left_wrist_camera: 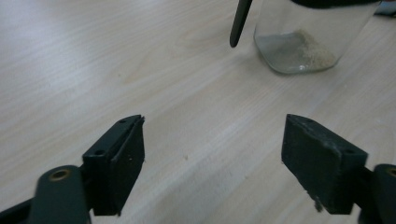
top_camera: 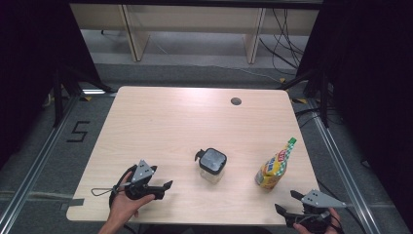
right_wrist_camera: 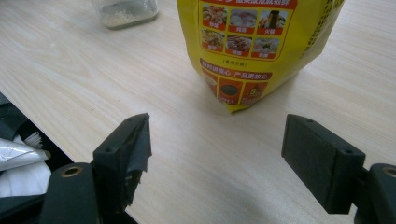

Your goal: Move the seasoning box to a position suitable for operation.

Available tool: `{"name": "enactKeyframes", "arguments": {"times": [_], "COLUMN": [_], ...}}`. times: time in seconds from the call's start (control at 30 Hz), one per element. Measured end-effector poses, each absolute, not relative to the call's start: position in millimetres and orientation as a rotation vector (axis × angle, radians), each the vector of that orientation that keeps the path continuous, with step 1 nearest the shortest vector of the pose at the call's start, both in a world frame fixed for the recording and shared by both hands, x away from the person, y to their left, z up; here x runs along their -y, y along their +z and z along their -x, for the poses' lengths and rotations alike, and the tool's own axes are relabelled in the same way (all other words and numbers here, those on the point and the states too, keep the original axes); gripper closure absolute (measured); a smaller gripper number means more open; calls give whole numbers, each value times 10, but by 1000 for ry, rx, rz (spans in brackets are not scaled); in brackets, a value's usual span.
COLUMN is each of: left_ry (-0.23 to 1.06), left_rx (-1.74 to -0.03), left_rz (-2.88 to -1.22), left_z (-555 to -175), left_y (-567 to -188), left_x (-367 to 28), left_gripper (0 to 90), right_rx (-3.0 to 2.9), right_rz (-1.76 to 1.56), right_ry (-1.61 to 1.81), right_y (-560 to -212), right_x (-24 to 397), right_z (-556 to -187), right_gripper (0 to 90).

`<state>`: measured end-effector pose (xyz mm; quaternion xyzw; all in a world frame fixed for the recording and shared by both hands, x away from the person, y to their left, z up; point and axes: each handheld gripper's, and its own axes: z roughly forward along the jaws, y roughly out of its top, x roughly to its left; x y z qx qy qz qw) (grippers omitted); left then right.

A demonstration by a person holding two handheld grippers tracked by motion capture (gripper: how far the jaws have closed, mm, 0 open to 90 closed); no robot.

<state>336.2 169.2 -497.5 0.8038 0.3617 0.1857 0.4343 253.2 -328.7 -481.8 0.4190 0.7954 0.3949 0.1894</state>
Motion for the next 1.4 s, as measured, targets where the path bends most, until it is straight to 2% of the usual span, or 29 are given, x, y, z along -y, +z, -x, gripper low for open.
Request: {"name": "enactKeyframes", "arguments": {"times": [0.1, 0.23, 0.27, 0.4, 0.63, 0.73, 0.8, 1.2, 1.4], "left_ry": [476, 457, 462, 494, 450, 494, 481, 442, 439], "left_rx": [-879, -819, -758, -700, -606, -578, -589, -475, -469], "left_rz": [-1985, -1974, -1978, -2032, -2020, -2110, -2084, -2051, -2065], "left_z": [-3441, -3530, -3601, -3712, -3987, -4086, -4104, -4204, -4212], "left_y": [-4942, -4930, -4941, -4970, -5032, -5046, -5063, -5025, -5022], "left_x": [-1646, -1555, -1469, -1362, -1071, -950, -929, -834, -863], "left_gripper": [265, 379, 391, 420, 490, 496, 504, 714, 770], "right_rx": [-2237, -2247, -2257, -2255, -2242, -2246, -2247, -2262, -2260], "right_rz": [-1178, -1179, -1194, -1185, -1209, -1158, -1163, -1159, -1160], "right_ry": [1110, 1123, 1117, 1122, 1118, 1114, 1120, 1122, 1124], "right_y": [-4820, -4827, -4824, -4824, -4833, -4835, -4837, -4844, -4845], "right_x": [3289, 3283, 3281, 3283, 3280, 3302, 3300, 3293, 3293], "right_z": [-2532, -2544, -2536, -2541, -2531, -2550, -2549, -2549, -2548], "right_gripper": [249, 249, 249, 249, 249, 249, 249, 250, 250]}}
